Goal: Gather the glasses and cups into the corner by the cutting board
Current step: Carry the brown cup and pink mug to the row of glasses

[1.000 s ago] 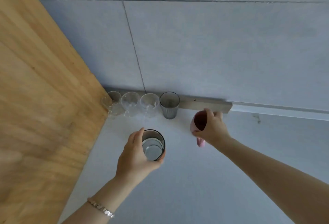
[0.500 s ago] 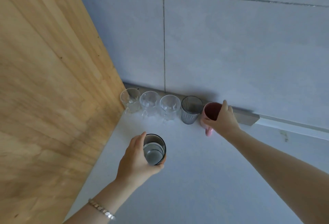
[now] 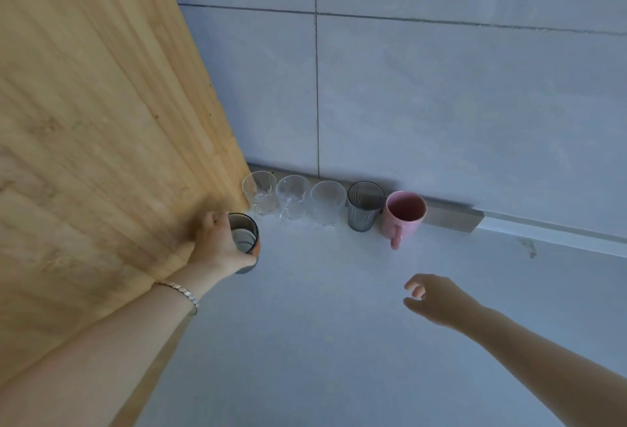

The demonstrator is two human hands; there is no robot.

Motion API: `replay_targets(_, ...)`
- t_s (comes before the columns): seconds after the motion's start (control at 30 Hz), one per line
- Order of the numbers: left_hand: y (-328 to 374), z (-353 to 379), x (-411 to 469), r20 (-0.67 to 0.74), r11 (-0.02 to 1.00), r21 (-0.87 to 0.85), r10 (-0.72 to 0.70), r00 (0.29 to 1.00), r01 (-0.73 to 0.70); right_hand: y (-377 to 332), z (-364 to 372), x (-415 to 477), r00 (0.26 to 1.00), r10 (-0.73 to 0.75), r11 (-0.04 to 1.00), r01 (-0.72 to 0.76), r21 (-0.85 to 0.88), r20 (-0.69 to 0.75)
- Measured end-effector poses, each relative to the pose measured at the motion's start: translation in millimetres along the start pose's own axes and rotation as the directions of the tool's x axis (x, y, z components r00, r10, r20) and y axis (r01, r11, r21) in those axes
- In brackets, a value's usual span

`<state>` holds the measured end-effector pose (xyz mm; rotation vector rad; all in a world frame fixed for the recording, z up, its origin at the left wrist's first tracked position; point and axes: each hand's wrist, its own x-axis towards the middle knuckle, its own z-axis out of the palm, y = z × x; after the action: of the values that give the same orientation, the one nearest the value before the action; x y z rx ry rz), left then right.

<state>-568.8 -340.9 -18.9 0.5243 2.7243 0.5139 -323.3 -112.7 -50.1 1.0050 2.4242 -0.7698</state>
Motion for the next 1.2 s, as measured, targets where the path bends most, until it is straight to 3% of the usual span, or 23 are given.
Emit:
replay_targets(0.17,-9.2,2.1,19.3,0.026,0.994,0.102,0.041,0.999,-0.044,1.4,11.7,-15.0,1.0,-0.008,1.0,0.009,0.03,-0.011)
replay_targets(0.37,-17.5,5.5,30.4,0.006,0.899,0.42,0.135,0.991,-0.125,3.1,16.0,-25.8,1.0,-0.011,0.998,0.012,0.064,-0.019)
replay_targets(0.57,-8.6,31.5,1.2,-0.06,0.88,0.428,0.257,0.965,-0.207,15.7,21.7,-40.3,0.999,0.02,0.998,-0.022,0.057,0.034)
replay_targets(0.63,9.0,49.1,-22.6,0.024,0.85,0.433,0.321,0.947,-0.299,26.3,23.6,-48.8,0.996,0.044,0.998,-0.048,0.047,0.076)
replay_targets(0.73,55.3,81.3,-57.9,0.313,0.821,0.374,0.327,0.892,-0.432,52.4,26.2,-65.2,0.985,0.096,0.995,-0.099,0.013,0.146)
replay_targets(0.83,113.3,115.1,-93.3,0.491,0.819,0.3,0.307,0.815,-0.489,93.5,23.3,-86.7,0.972,0.16,0.987,-0.159,-0.016,0.172)
replay_targets(1.03,240.3,198.7,-174.9,0.646,0.695,0.223,0.42,0.637,-0.684,209.4,3.6,-149.4,0.941,0.301,0.95,-0.309,0.031,0.153)
replay_targets(1.2,333.5,266.4,-253.8,0.745,0.638,0.135,0.44,0.502,-0.758,332.9,-15.5,-216.2,0.897,0.429,0.889,-0.44,0.128,0.108)
